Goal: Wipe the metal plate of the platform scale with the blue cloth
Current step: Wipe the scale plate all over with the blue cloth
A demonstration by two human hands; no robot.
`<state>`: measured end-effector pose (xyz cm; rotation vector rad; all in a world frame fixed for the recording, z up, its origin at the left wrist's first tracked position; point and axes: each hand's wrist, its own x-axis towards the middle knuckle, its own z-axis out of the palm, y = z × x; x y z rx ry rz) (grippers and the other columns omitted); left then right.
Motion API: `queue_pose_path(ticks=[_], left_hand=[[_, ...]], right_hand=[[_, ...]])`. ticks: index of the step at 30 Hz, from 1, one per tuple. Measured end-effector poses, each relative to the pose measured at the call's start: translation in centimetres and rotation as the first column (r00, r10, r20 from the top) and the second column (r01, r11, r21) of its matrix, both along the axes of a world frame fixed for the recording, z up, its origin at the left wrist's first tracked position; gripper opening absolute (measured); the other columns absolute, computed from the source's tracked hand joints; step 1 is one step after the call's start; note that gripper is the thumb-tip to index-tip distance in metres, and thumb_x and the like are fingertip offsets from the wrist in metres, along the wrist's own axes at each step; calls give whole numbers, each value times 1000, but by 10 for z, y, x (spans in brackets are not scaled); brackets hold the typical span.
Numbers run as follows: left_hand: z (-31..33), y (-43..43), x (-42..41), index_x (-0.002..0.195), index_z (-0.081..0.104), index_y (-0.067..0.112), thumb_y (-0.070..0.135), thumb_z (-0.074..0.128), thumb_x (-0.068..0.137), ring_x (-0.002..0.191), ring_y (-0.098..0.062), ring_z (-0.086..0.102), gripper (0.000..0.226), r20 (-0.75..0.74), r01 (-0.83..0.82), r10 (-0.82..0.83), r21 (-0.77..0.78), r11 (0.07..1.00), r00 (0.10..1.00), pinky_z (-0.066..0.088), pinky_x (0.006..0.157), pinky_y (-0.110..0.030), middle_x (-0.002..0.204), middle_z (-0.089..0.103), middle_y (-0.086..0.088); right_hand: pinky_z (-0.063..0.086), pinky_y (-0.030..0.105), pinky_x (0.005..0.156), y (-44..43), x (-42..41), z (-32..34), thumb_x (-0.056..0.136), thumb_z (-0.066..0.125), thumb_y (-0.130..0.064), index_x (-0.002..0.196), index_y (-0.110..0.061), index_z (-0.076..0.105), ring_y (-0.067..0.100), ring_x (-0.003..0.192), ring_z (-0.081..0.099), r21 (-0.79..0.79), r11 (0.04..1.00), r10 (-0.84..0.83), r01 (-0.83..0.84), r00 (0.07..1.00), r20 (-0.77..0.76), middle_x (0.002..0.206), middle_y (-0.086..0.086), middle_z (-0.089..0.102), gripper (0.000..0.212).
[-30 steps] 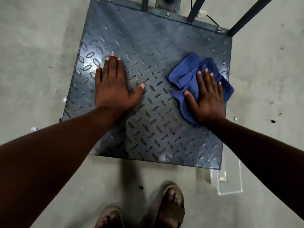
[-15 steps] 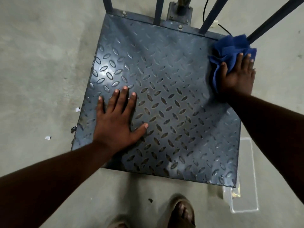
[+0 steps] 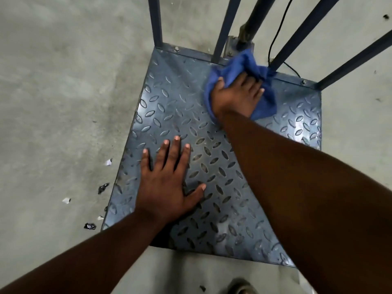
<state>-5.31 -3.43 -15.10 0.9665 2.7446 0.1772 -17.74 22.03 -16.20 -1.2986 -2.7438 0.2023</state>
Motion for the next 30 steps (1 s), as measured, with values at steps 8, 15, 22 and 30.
queue_pose_path(ticks=[8, 15, 22, 30], left_hand=[[-2, -2, -1, 172, 18, 23, 88, 39, 90, 166, -32, 9, 106, 21, 14, -14, -22, 1000, 1000, 4, 128, -69, 180, 6, -8], [-3, -1, 1, 170, 24, 21, 79, 39, 93, 164, -32, 18, 97, -34, -16, 16, 20, 1000, 999, 4, 129, -66, 178, 15, -9], [1, 0, 0, 171, 21, 21, 80, 34, 94, 165, -30, 13, 98, -33, -17, 17, 22, 1000, 999, 1, 130, -64, 179, 11, -7], [1, 0, 1, 171, 21, 21, 80, 34, 93, 165, -30, 13, 99, -47, -10, 11, 24, 1000, 999, 2, 130, -65, 179, 10, -7]], right_hand=[[14, 49, 126, -108, -33, 3, 99, 32, -66, 157, -13, 42, 32, 153, 30, 46, 850, 526, -524, 850, -29, 162, 16, 39, 80], [10, 43, 127, -55, -10, 4, 107, 26, -46, 162, -22, 33, 22, 157, 22, -8, 790, 614, -614, 790, 4, 169, 6, 29, 60], [6, 45, 130, 56, 51, 13, 109, 22, -49, 164, -25, 25, 19, 159, 12, -84, 869, 488, -488, 873, -27, 171, 2, 22, 60], [6, 48, 130, 97, 98, 10, 105, 14, -62, 166, -26, 15, 20, 160, 6, -73, 951, 306, -302, 951, 54, 173, 2, 12, 71]])
